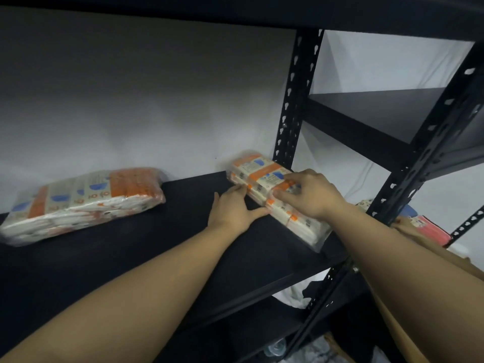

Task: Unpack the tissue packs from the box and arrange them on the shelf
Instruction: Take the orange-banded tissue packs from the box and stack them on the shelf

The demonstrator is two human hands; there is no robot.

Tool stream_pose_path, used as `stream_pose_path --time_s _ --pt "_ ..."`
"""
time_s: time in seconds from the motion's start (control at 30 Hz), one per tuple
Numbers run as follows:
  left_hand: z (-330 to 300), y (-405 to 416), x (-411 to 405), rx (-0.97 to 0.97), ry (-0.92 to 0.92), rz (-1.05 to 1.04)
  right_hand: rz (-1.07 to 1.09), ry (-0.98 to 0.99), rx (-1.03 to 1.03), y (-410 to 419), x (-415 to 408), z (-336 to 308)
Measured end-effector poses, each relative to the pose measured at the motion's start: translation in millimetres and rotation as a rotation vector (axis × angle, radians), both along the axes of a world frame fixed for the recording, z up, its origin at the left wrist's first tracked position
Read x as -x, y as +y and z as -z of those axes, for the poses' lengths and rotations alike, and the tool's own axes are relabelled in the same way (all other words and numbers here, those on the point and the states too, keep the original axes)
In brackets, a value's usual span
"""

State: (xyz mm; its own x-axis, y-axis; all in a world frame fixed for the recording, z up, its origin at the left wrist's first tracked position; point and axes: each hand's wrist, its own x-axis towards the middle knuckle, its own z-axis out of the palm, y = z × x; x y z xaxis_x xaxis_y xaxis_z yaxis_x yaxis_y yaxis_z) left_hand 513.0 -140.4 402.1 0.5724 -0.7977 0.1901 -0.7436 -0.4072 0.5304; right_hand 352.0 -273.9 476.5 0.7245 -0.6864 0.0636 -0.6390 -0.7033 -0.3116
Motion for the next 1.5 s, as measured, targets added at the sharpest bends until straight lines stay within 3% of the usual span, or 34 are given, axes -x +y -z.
stream_pose_path --time_s 0.5,1.2,1.5 --pt "1.7 -73.1 -15.5 -0.117 -0.003 0.223 0.229 -0.005 0.009 -30.1 2.6 6.2" --pt "-6.7 -72.4 3.8 -0.107 -0.033 0.194 0.198 -0.012 -0.041 -44.3 4.1 3.1" --pt "-8.7 -73.9 4.4 -0.212 -0.048 0.192 0.177 0.002 -0.004 -41.3 5.1 4.2"
